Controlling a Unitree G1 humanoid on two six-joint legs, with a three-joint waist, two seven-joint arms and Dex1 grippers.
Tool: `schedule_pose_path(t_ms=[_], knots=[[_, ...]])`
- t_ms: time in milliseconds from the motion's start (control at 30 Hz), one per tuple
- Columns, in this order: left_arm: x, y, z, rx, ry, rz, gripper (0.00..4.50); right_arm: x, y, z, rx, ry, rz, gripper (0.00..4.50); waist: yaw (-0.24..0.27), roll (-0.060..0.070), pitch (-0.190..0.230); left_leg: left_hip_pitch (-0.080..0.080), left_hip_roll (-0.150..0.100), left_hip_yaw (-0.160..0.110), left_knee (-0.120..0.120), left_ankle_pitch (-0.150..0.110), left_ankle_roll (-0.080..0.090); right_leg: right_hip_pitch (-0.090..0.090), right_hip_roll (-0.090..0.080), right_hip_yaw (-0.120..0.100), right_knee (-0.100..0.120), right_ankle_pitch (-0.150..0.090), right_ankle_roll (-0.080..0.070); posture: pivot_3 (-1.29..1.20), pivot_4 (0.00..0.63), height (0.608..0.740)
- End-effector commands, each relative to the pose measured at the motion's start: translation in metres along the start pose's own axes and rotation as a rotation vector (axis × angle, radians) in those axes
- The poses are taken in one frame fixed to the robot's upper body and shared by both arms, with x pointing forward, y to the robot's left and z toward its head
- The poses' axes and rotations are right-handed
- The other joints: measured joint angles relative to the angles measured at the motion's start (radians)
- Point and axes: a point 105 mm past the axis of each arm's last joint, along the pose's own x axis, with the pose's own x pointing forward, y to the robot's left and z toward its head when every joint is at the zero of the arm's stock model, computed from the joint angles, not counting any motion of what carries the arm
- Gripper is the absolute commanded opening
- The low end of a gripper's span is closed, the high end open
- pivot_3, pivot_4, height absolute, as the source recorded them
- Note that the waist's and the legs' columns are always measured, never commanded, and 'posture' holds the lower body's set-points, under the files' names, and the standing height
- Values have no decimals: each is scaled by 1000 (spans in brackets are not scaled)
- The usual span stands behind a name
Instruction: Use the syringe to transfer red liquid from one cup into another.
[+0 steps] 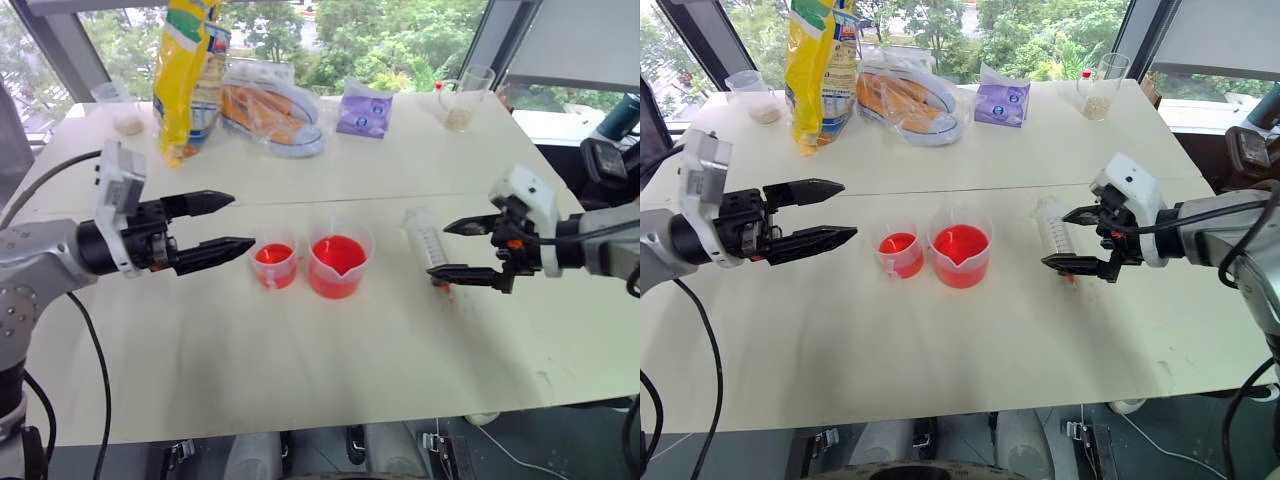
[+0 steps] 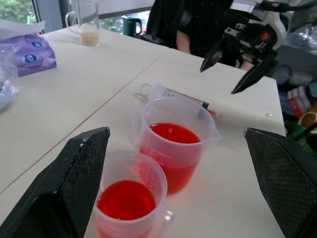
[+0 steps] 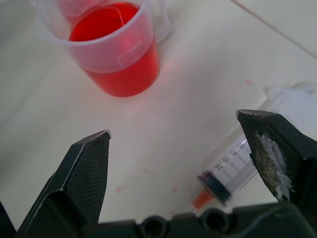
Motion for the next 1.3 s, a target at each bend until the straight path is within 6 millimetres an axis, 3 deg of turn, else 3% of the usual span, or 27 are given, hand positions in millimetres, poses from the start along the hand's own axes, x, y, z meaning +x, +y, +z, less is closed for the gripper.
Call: schedule_pose_path(t_ms=[33,433,667,900,1000,1133,1167,1300], knots=[[4,-3,6,45,-16,-15,4500,4,-20,1,81,32,-76,4450,0,0,0,0,0,0,0,0,0,0,0,0,0,0,0,0,150,740],[10,-5,5,57,-58,-11,4500,58,-76,-25,420,274,-253,4450,0,0,0,0,-1,1,0,0,0,-1,1,1,0,2,3,0,150,740],[12,-7,3,60,-86,17,4500,81,-86,-28,531,317,-273,4450,0,0,0,-1,-1,1,0,0,0,-1,1,1,1,3,4,0,150,740],[12,-7,1,64,-92,44,4500,93,-86,-37,475,397,-279,4450,-1,0,0,-1,-1,1,0,0,0,-1,1,1,1,3,4,0,150,740],[13,-7,0,68,-94,51,4500,96,-83,-40,447,422,-266,3578,-2,0,0,0,-1,0,0,0,0,0,1,1,1,3,4,0,150,740],[13,-6,0,71,-98,56,4500,100,-79,-42,426,437,-250,1585,-2,0,0,0,-1,0,0,0,0,0,1,1,1,3,4,0,150,740],[13,-6,0,72,-99,58,4500,101,-77,-42,424,440,-246,1412,-2,0,0,0,-1,0,0,0,0,0,1,0,1,3,4,0,150,740],[14,-5,0,75,-101,58,4500,98,-76,-40,426,429,-253,1412,-4,0,-1,0,-1,0,0,0,0,0,1,0,1,3,4,0,150,740]])
